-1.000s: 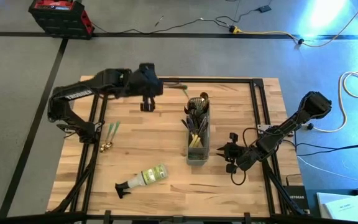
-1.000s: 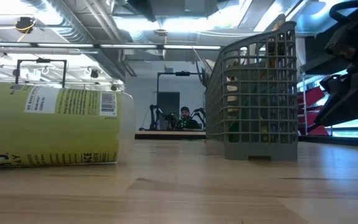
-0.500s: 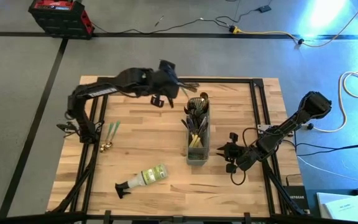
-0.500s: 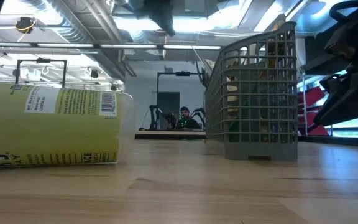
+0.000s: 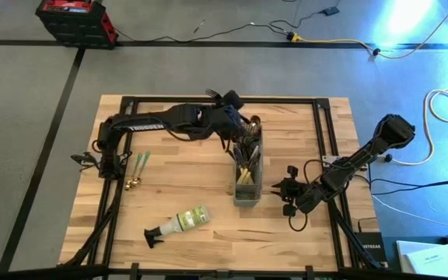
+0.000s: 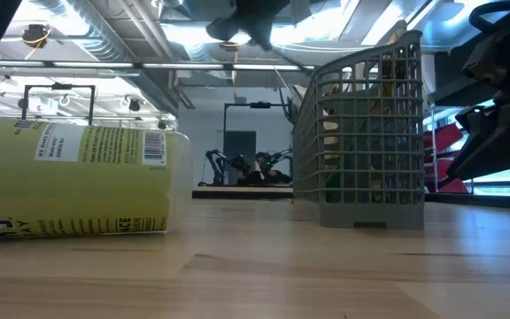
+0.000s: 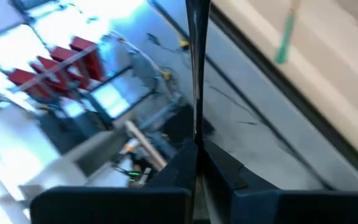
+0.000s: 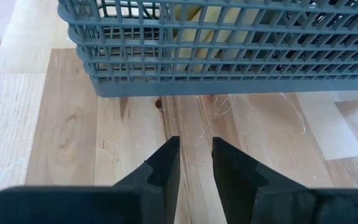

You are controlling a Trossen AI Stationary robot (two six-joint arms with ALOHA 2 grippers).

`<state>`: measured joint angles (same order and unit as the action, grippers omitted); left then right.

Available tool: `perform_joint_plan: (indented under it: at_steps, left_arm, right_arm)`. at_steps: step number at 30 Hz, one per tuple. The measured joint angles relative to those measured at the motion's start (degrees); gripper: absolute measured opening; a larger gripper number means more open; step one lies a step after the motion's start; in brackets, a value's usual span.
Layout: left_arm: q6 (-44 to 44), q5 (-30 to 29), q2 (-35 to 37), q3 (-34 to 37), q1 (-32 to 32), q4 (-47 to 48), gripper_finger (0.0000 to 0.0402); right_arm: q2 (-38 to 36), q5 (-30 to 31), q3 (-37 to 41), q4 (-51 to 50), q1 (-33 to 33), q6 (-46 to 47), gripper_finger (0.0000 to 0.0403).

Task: Sort silverware
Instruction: Put the fork into the silverware basket

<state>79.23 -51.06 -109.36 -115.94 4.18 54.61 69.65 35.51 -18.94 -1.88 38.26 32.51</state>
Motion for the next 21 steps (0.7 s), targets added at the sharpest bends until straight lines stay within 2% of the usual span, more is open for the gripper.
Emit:
perform_joint_plan:
  at_steps: [6,10,21]
  left_arm:
    - [11.3,-2.4,-0.1,0.0,-2.0,-4.9,0.0000]
    - [18.3,-7.7,-1.7,0.1,-2.1,-7.1,0.0000]
    - [23.2,-5.9,-6.2,0.2,-3.6,-7.3,0.0000]
  right_arm:
    - [0.0,0.0,0.0,0.1,0.0,0.0,0.0076]
    - [0.0,0.0,0.0,0.1,0.0,0.0,0.0076]
    - [0.0,-0.5,0.6,0.6,0.0,0.2,0.0076]
